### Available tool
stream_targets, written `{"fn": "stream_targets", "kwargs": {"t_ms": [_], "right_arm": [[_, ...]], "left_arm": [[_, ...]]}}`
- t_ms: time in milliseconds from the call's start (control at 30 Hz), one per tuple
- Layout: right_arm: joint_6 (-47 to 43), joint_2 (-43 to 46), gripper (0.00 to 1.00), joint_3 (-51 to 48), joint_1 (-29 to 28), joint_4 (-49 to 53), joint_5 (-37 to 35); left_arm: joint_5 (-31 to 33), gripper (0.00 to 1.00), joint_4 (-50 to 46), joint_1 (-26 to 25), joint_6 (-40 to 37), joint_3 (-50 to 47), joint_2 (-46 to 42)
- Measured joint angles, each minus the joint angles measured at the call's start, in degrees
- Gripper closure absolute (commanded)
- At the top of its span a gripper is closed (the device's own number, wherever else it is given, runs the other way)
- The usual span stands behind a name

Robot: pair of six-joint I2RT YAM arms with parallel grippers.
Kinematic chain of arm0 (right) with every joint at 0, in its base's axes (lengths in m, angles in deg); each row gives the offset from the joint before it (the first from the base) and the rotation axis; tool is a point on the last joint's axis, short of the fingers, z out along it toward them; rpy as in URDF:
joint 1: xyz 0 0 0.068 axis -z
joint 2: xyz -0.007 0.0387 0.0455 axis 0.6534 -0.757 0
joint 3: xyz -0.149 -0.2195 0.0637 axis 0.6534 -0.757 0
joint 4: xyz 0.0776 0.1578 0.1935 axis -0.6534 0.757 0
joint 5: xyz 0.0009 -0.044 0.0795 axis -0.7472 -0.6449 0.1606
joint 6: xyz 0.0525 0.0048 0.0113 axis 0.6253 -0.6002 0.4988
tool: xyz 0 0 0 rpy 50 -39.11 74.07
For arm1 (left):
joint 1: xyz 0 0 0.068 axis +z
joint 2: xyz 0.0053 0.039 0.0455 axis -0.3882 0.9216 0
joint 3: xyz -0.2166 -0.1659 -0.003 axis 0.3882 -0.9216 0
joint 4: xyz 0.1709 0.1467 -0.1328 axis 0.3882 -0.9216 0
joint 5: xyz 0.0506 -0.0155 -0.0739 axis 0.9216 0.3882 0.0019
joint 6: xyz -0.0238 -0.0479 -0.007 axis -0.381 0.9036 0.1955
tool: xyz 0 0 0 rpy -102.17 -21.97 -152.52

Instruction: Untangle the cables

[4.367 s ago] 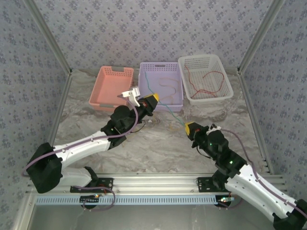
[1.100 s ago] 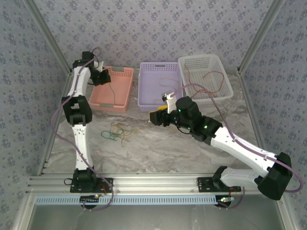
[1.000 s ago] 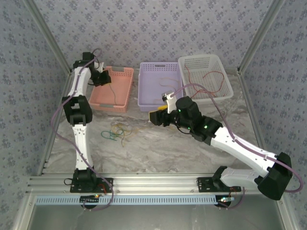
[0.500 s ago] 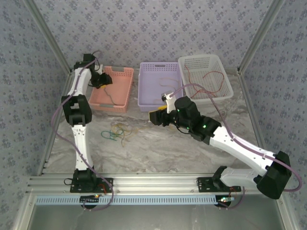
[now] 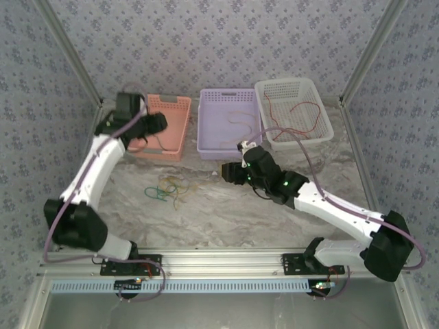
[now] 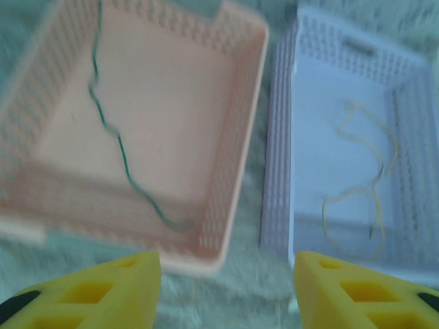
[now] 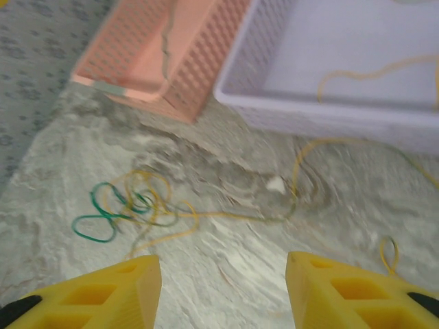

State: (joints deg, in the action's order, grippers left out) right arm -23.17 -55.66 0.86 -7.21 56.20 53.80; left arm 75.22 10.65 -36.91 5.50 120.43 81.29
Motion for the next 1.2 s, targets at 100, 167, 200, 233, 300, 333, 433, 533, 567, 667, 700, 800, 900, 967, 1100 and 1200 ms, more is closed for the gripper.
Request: {"fn": "stream_targets", "kwargs": {"t_ms": [100,167,200,233,300,333,433,533,567,667,700,800,900,967,1100,1200], "right_arm": [[4.0,0.0,0.46,-3.5,1.6,1.6,-0.9],[5.9,-0.1,0.46,-5.2,3.3,2.6,-1.0],[6.7,-0.3,0.45,-5.9,4.0,3.0,-1.4],[7.2,-0.5,0.45,-6.4,4.3,3.1,-1.6],[8.0,-1.7,0.42,-6.6,4.3,3.9,-2.4],[8.2,-2.2,0.41,-6.6,4.4,4.2,-2.6],[8.2,-3.8,0.42,-6.6,5.9,5.4,-2.9],[7.2,-6.1,0.44,-6.6,8.2,5.6,-2.5],[6.8,-7.5,0.45,-6.4,8.5,5.6,-2.3],[5.6,-12.9,0.46,-5.0,8.5,5.5,-1.1],[5.3,-14.6,0.48,-4.6,8.4,5.4,-0.8],[4.8,-16.8,0.46,-3.0,6.6,6.2,-2.4],[5.0,-16.5,0.47,0.2,0.7,7.6,-5.9],[5.7,-16.4,0.45,3.0,-3.5,8.4,-8.5],[7.2,-18.5,0.43,11.2,-8.9,12.0,-14.2],[7.9,-25.6,0.43,19.2,-7.7,13.9,-16.6]], "left_arm": [[2.0,0.45,1.2,-7.7,5.6,-13.6,-4.5],[3.0,0.44,2.2,-12.5,9.6,-20.9,-5.8],[3.5,0.42,2.8,-14.7,11.6,-24.4,-6.6],[4.0,0.41,3.1,-16.2,13.3,-27.2,-7.6],[5.5,0.41,2.8,-17.9,16.1,-31.3,-10.1],[6.2,0.41,2.5,-18.0,17.0,-32.3,-11.2],[8.1,0.39,2.8,-17.9,19.0,-33.9,-14.8],[8.7,0.37,3.6,-17.9,20.1,-34.8,-17.5],[8.7,0.37,3.9,-17.9,20.5,-35.1,-17.9],[9.4,0.34,4.1,-17.9,20.7,-35.1,-17.2],[10.0,0.33,4.0,-17.9,20.7,-35.1,-16.6],[11.1,0.36,4.1,-17.4,20.7,-35.1,-14.8],[11.1,0.39,5.6,-16.1,20.7,-35.6,-14.4],[11.7,0.39,6.2,-15.5,20.7,-36.1,-14.4],[13.2,0.39,6.6,-15.2,20.7,-37.4,-15.1],[13.7,0.4,6.5,-15.0,20.7,-39.1,-17.6]]}}
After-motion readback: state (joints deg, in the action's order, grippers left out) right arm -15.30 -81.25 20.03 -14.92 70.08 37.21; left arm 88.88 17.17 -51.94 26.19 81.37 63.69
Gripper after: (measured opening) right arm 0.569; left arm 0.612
